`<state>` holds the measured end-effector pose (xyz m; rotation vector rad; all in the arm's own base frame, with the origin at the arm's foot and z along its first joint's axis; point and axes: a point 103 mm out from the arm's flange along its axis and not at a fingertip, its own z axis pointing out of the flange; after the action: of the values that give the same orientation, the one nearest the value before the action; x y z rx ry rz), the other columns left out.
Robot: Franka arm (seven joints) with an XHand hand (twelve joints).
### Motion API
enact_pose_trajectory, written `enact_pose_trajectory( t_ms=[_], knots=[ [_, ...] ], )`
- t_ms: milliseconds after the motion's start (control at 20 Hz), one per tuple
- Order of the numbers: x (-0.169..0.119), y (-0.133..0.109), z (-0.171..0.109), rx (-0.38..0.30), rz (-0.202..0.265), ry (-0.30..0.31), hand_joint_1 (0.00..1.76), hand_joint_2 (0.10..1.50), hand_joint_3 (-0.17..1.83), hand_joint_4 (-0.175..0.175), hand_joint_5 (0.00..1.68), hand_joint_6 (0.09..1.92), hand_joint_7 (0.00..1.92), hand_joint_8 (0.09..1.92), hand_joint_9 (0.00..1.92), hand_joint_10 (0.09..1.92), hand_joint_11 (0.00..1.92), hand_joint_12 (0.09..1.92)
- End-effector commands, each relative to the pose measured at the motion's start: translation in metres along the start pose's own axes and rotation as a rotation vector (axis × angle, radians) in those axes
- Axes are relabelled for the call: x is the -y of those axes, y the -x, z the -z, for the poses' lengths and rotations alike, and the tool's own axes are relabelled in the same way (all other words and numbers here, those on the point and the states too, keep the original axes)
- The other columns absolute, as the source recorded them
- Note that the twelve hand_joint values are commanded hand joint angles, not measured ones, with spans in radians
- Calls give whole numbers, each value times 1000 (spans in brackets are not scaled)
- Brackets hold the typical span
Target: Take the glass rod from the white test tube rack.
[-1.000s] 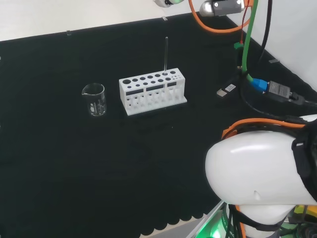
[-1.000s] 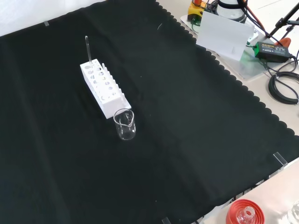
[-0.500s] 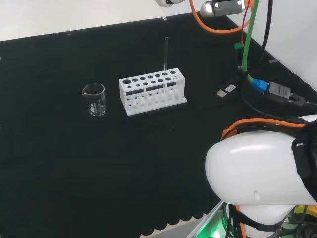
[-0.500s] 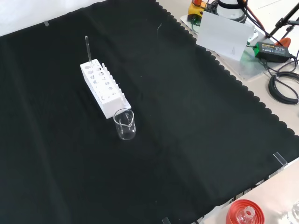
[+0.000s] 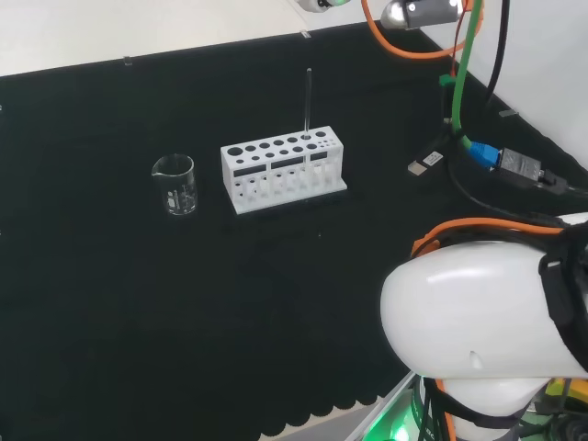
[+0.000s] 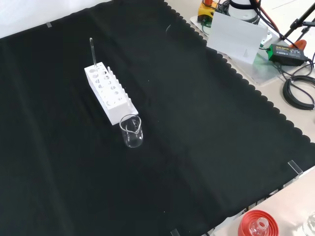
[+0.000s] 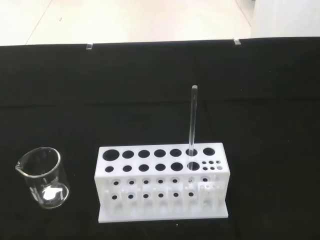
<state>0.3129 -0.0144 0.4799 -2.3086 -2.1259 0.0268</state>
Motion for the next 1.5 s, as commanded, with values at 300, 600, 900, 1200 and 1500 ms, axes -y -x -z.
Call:
enact_pose_trajectory(
  t_ms=[300,600,900,1200,1500],
  knots=[
    [-20,0,0,-1,31,-11,537,819,336,49,94,87,18,483,69,876,0,1416],
    [-39,-4,-5,-2,63,-20,537,817,342,39,132,87,16,548,85,879,0,1448],
    [-70,-2,-18,-26,106,-39,547,818,351,3,243,87,74,636,202,857,36,1474],
    [-96,4,-32,-41,147,-55,575,813,354,-4,281,87,128,689,287,858,135,1451],
    [-114,11,-44,-43,165,-71,578,813,357,-12,313,87,173,720,352,850,196,1431]
  ],
)
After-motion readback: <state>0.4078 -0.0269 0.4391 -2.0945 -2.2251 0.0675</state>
